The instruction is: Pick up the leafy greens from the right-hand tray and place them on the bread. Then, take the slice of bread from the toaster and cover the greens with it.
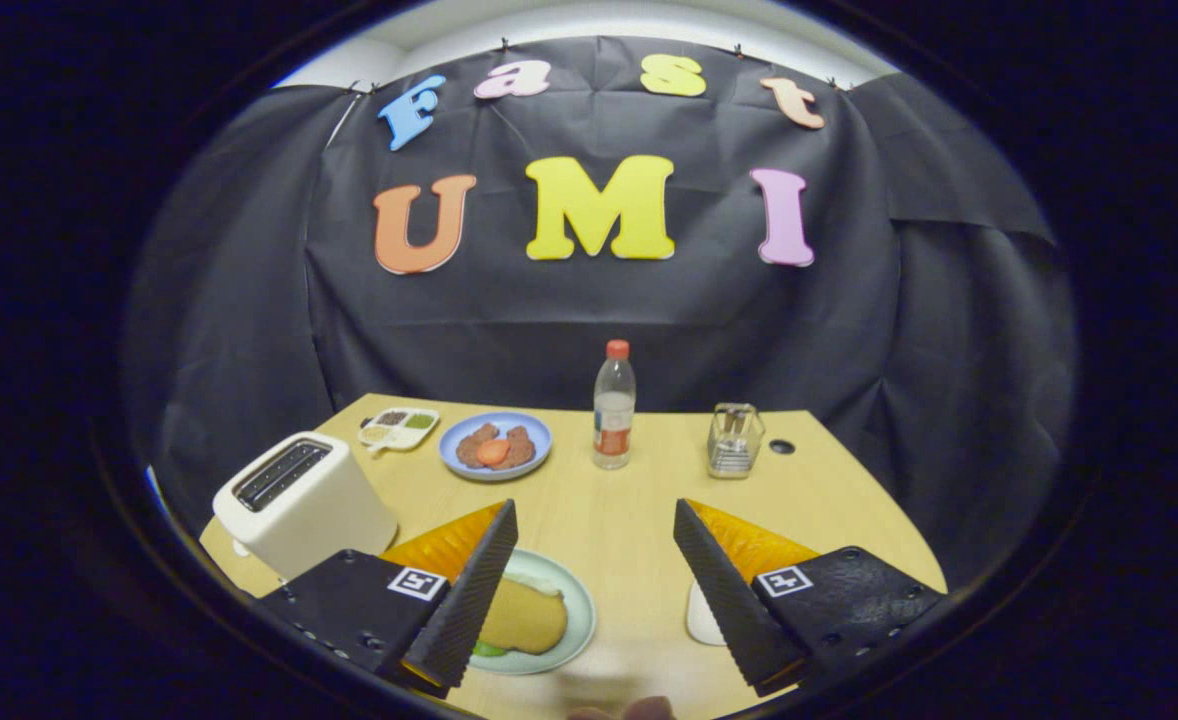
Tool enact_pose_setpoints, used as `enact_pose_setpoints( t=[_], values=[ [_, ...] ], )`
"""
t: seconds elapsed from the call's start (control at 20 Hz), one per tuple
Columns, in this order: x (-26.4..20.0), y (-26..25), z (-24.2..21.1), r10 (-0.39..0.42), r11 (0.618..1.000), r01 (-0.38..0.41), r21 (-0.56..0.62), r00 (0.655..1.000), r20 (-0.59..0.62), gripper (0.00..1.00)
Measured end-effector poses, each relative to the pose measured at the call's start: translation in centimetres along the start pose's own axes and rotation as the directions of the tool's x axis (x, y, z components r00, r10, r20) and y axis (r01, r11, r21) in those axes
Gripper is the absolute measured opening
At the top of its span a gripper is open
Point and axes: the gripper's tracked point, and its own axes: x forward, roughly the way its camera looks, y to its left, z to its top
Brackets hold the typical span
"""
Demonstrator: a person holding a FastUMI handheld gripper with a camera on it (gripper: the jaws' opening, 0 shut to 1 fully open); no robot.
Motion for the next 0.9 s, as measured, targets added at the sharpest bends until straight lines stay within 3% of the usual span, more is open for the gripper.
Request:
enact_pose_setpoints(
  t=[0.45, 0.9],
  values=[
    [-8.6, -10.4, 10.2, -0.050, 0.999, 0.051, 0.002, 0.979, 0.199, 0.95],
    [-13.4, -17.1, 11.5, -0.090, 0.993, 0.060, 0.106, 0.947, 0.309, 0.95]
  ],
)
